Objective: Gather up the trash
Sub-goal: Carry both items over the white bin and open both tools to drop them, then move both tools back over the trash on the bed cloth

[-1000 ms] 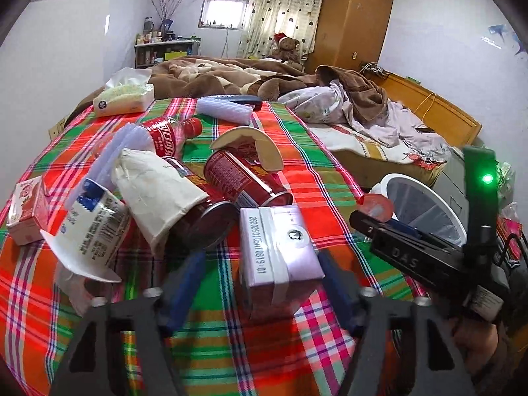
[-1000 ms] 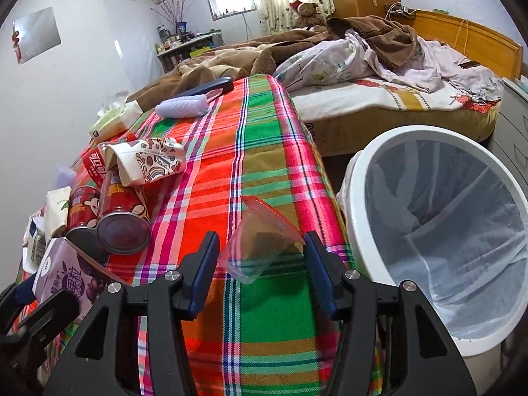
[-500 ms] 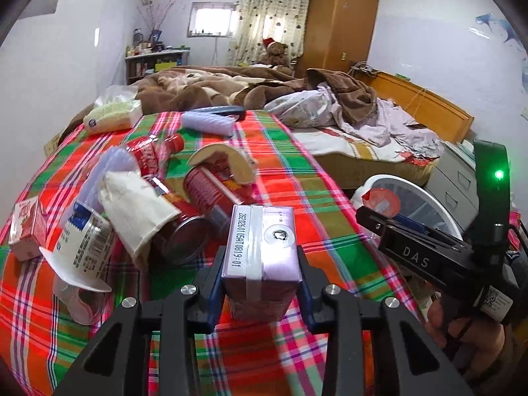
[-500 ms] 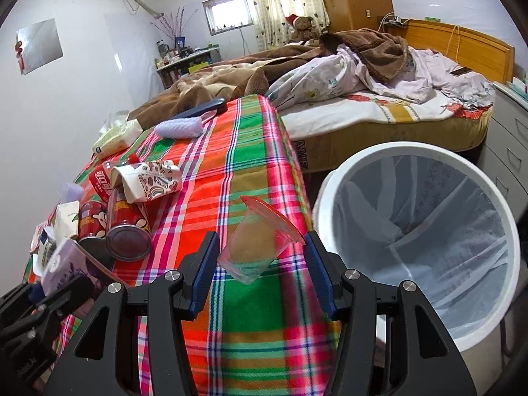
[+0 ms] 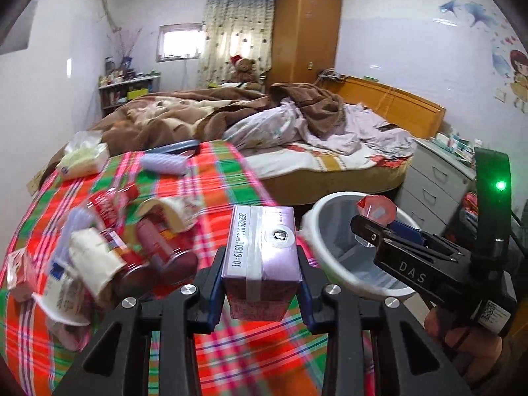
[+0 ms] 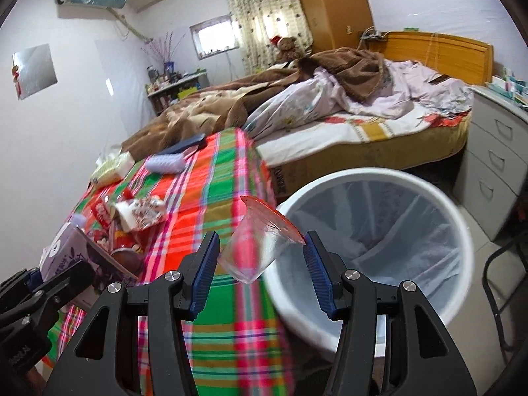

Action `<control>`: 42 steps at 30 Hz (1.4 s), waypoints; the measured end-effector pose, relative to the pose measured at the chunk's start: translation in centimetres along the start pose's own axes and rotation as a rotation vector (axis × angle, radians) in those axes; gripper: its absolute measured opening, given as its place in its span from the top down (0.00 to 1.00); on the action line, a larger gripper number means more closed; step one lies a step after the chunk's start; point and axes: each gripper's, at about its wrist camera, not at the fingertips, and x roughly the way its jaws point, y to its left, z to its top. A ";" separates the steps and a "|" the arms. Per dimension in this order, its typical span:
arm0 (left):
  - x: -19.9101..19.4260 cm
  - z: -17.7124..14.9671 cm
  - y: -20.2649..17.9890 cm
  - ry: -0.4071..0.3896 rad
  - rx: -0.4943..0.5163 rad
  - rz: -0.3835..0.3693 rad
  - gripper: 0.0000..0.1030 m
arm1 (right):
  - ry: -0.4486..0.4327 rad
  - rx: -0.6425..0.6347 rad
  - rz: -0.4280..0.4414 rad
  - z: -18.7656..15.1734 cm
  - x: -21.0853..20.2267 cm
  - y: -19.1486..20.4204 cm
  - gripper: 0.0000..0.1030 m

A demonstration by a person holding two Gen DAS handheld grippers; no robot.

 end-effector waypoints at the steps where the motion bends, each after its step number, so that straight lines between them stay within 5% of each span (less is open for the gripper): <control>1: 0.2 0.3 -0.6 0.001 0.008 -0.016 0.64 | -0.004 0.004 -0.005 0.1 -0.2 -0.3 0.48; 13: 3.2 2.5 -6.8 0.017 0.089 -0.133 0.64 | -0.032 0.064 -0.100 0.8 -1.7 -5.3 0.48; 32: 12.7 2.2 -10.7 0.191 0.137 -0.219 0.64 | 0.170 0.008 -0.129 -0.6 2.5 -10.0 0.47; 34: 13.2 2.2 -10.7 0.194 0.136 -0.220 0.60 | 0.178 0.003 -0.123 -0.6 2.5 -10.2 0.47; 36: 13.5 2.1 -10.5 0.200 0.128 -0.224 0.43 | 0.189 -0.003 -0.130 -0.7 2.8 -10.3 0.47; 42: 13.1 2.1 -9.7 0.191 0.112 -0.207 0.43 | 0.190 0.006 -0.146 -0.8 2.6 -10.6 0.35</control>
